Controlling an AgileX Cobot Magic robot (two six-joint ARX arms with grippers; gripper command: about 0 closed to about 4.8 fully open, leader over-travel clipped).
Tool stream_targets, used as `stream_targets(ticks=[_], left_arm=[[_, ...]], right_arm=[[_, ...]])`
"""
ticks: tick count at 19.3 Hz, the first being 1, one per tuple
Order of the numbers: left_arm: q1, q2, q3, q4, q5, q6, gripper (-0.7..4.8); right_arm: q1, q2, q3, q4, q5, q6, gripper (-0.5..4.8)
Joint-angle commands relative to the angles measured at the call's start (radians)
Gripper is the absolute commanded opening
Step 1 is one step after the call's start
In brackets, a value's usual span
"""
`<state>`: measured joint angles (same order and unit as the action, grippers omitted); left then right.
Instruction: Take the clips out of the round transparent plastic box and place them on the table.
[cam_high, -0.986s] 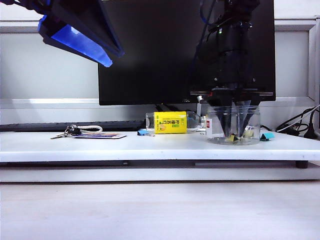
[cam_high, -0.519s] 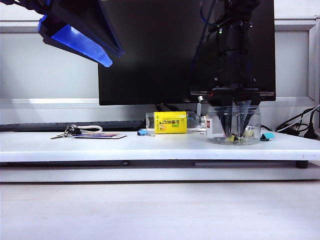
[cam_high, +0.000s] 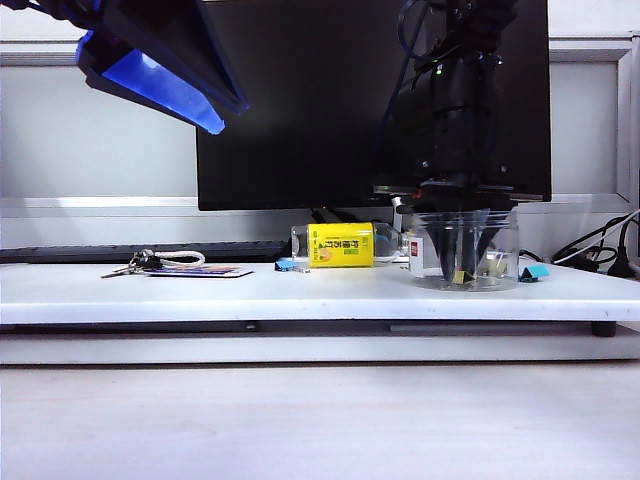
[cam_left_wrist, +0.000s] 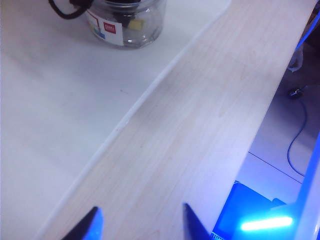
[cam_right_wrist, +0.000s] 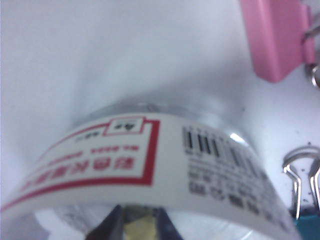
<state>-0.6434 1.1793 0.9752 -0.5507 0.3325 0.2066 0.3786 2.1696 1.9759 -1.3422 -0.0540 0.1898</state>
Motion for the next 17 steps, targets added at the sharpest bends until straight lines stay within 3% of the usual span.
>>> stream_targets(ticks=[1, 17], left_arm=[[-0.001, -0.002, 0.003, 0.006, 0.005, 0.003, 2.14], [-0.001, -0.002, 0.003, 0.007, 0.005, 0.003, 2.14]], right_arm=[[0.001, 0.003, 0.000, 0.013, -0.002, 0.001, 0.70], [0.001, -0.040, 0.230, -0.043, -0.026, -0.006, 0.72]])
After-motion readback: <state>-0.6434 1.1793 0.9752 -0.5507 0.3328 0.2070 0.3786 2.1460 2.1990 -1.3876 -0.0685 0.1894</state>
